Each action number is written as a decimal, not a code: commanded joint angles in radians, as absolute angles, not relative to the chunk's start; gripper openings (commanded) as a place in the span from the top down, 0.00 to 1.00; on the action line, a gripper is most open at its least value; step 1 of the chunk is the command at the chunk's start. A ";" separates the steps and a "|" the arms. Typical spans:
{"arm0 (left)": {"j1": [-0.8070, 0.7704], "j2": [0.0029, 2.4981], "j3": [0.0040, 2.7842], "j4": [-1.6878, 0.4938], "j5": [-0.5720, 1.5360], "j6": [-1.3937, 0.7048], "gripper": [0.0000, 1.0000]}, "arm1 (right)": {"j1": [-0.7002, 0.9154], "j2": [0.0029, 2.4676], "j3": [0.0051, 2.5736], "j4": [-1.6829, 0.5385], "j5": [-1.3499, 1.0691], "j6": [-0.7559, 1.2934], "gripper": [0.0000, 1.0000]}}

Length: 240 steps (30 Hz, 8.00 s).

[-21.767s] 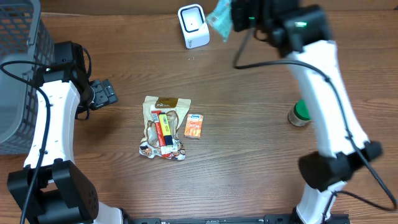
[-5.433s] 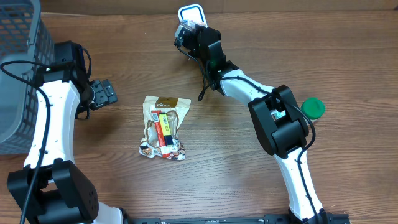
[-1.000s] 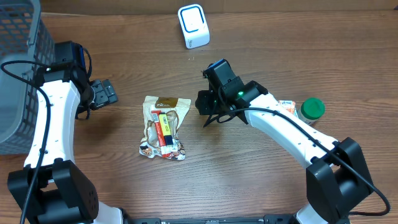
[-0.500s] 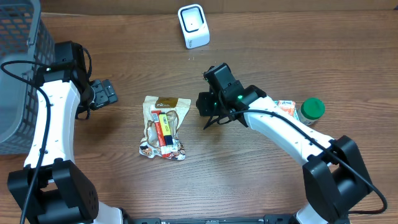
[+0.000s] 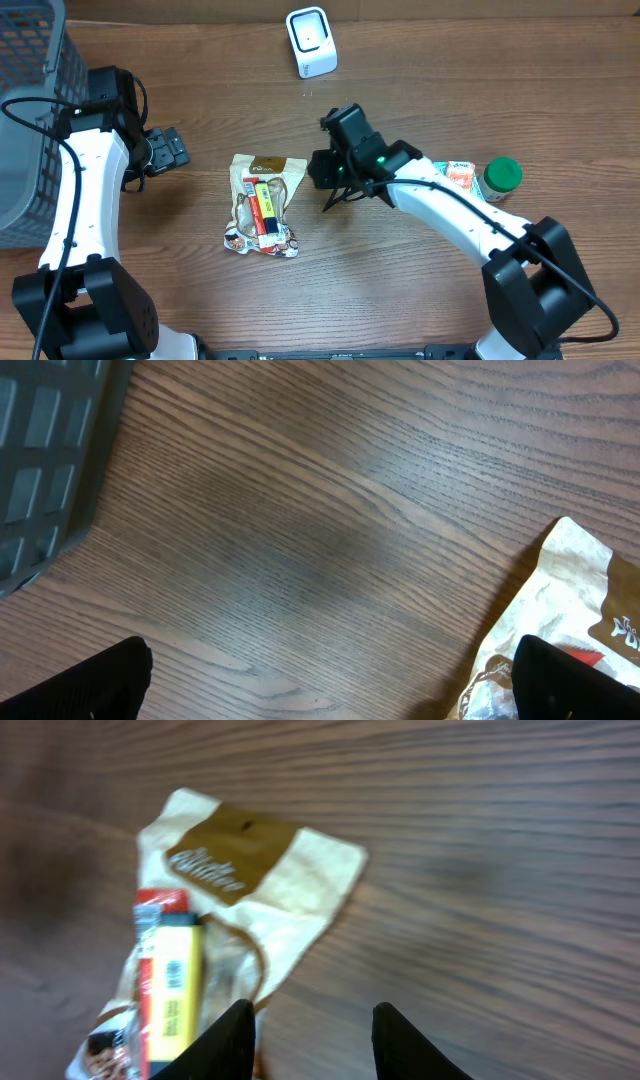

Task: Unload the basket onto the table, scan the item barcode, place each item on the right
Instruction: 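Lower the right gripper over the yellow highlighter on the snack bag, then close the right gripper on the yellow highlighter and lift it, then carry the yellow highlighter right and up toward the scanner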

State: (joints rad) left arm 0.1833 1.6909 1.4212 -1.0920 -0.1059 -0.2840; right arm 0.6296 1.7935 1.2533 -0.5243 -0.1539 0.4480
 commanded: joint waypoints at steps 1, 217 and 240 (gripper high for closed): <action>0.176 1.698 1.435 -1.091 -0.107 -0.269 0.00 | 0.685 1.794 1.247 -0.513 -0.181 0.472 0.62; 0.176 1.698 1.435 -1.091 -0.107 -0.269 0.00 | 0.926 1.383 1.101 -0.455 0.473 -0.035 0.85; 0.176 1.698 1.435 -1.091 -0.107 -0.269 0.00 | 0.762 1.661 1.082 -0.634 0.329 0.217 0.50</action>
